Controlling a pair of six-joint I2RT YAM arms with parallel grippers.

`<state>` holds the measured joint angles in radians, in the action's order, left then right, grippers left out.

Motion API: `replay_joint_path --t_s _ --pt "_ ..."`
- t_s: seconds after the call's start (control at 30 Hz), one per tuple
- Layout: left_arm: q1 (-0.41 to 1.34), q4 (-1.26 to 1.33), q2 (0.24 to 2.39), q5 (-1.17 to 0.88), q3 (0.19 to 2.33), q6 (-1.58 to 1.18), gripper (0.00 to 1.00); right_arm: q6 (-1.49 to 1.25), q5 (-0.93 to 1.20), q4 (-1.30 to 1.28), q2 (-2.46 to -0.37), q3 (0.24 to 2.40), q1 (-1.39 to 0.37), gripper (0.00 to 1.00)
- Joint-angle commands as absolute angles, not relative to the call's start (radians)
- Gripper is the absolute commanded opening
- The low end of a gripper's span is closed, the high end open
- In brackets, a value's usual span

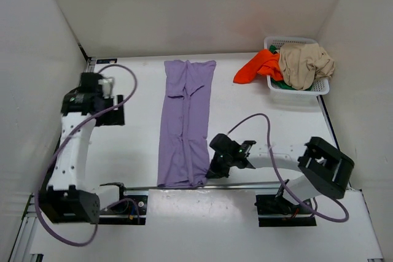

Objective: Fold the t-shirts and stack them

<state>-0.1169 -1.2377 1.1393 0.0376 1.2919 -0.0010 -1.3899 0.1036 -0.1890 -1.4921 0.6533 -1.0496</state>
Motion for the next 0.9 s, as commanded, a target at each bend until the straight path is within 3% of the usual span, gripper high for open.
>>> replay_joint_path --t_s 0.0,0.13,0.33,0.5,0.6,0.77,0.87 --pt "0.17 -1.25 1.202 0.153 1.395 0.0 0.91 -1.172 0.048 -0.295 -1.395 0.583 -1.028 0.02" --pt "0.434 -1.27 1.282 0.164 1.55 0.0 0.92 -1.019 0.118 -0.334 -1.344 0.571 -1.028 0.09" --pt "0.687 -1.304 1.42 -0.015 1.533 0.0 0.88 -0.956 0.066 -0.406 -1.237 0.56 -1.014 0.34" --pt "0.652 -1.06 1.303 -0.259 1.338 0.0 0.92 -1.012 -0.093 -0.511 -1.059 0.594 -1.051 0.34" --pt "0.594 -0.991 1.279 -0.392 1.134 0.0 0.93 -1.051 -0.172 -0.529 -1.045 0.659 -1.069 0.27" --pt "0.575 -0.855 1.27 -0.476 0.795 0.0 0.92 -1.051 -0.197 -0.505 -1.207 0.79 -1.095 0.12" --pt "0.575 -0.77 1.27 -0.485 0.717 0.0 0.92 -1.037 -0.169 -0.473 -1.334 0.848 -1.115 0.05"
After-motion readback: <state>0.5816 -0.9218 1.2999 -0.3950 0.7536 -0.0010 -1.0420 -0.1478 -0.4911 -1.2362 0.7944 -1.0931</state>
